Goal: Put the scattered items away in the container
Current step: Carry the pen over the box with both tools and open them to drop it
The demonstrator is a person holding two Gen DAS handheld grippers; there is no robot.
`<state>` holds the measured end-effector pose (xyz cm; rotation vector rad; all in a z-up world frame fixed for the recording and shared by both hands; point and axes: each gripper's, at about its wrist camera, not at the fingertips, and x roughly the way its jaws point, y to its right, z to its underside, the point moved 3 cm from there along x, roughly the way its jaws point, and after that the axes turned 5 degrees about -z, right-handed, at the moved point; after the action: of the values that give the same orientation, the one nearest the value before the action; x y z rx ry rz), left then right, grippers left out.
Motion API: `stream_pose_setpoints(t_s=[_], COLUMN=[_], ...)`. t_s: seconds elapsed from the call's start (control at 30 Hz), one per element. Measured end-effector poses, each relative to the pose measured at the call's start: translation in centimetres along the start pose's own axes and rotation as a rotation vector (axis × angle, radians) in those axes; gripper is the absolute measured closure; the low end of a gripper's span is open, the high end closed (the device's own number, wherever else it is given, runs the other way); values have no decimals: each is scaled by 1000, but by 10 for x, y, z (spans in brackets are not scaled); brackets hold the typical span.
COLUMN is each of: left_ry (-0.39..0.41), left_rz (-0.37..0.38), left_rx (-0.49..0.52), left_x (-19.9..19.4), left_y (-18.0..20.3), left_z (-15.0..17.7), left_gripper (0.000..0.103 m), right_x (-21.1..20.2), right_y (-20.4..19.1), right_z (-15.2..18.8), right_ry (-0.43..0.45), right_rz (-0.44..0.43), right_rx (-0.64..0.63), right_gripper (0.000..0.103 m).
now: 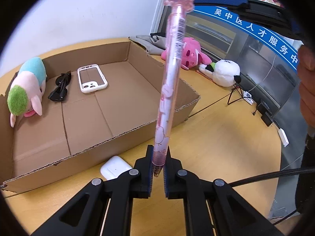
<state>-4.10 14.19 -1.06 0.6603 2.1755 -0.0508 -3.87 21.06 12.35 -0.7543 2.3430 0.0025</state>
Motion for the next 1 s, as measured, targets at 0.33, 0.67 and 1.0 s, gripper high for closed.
stream_pose_setpoints(t_s=[0.33, 0.67, 1.0], left_ry=[-79, -181, -327], left_rz=[47, 98, 149], left_rx=[-87, -188, -277], left_x=[23, 79, 157], left_y=[-5, -33, -68], left_z=[-40, -108, -153], left_gripper=[96, 96, 95], right_x=[60, 141, 240], right_y=[38, 103, 184], right_z=[-37, -85, -94], right_ry=[-86, -218, -393], right_rz=[-5, 32, 70], right_rx=[16, 52, 147], right_gripper=[80, 80, 80])
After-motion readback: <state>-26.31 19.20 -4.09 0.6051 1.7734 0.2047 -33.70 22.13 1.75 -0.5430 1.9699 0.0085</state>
